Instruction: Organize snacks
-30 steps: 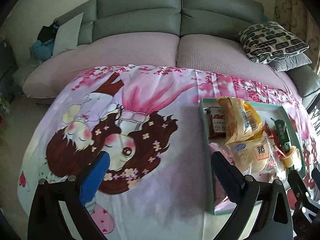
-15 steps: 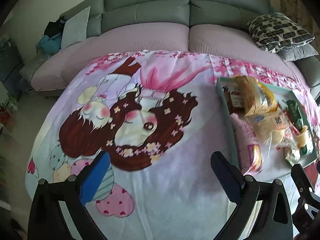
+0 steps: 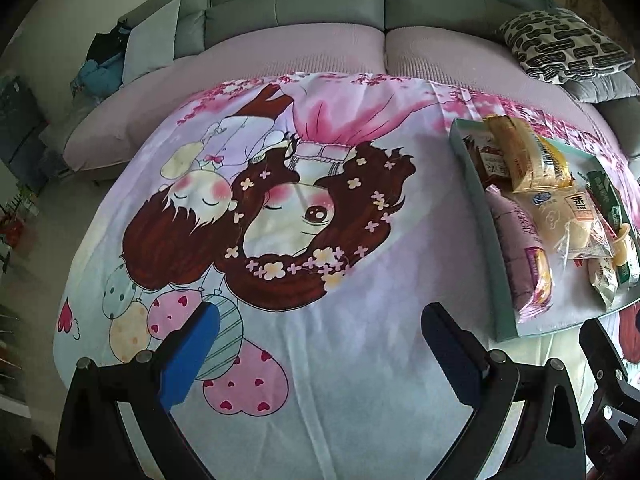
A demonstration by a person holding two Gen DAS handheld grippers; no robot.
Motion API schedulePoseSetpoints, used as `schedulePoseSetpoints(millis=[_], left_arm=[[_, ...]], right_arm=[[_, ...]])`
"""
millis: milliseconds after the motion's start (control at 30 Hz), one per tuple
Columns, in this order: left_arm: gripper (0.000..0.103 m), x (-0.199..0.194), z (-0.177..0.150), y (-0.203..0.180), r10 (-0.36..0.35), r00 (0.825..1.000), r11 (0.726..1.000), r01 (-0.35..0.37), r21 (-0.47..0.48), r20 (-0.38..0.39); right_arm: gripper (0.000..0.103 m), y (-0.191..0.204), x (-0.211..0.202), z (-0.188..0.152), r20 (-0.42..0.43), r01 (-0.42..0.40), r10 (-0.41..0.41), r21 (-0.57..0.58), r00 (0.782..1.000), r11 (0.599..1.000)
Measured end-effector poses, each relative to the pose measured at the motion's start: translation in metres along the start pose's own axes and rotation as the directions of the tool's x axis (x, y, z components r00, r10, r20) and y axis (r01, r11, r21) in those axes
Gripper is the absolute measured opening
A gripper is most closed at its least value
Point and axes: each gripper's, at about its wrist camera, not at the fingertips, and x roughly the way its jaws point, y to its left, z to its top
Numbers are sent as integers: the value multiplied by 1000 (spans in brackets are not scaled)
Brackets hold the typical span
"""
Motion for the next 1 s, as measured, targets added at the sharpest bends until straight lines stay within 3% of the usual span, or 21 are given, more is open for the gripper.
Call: schedulePoseSetpoints(millis=[533, 1000], left_arm=[[101, 31, 2, 5, 33, 999, 999, -32, 24, -29], [101, 30, 5, 1, 39, 999, 999, -39, 29, -17]], right_arm=[[103, -2, 21, 2, -22, -14, 14, 26, 1000, 1000], [103, -7, 23, 1, -27, -9, 10, 40, 1000, 999]])
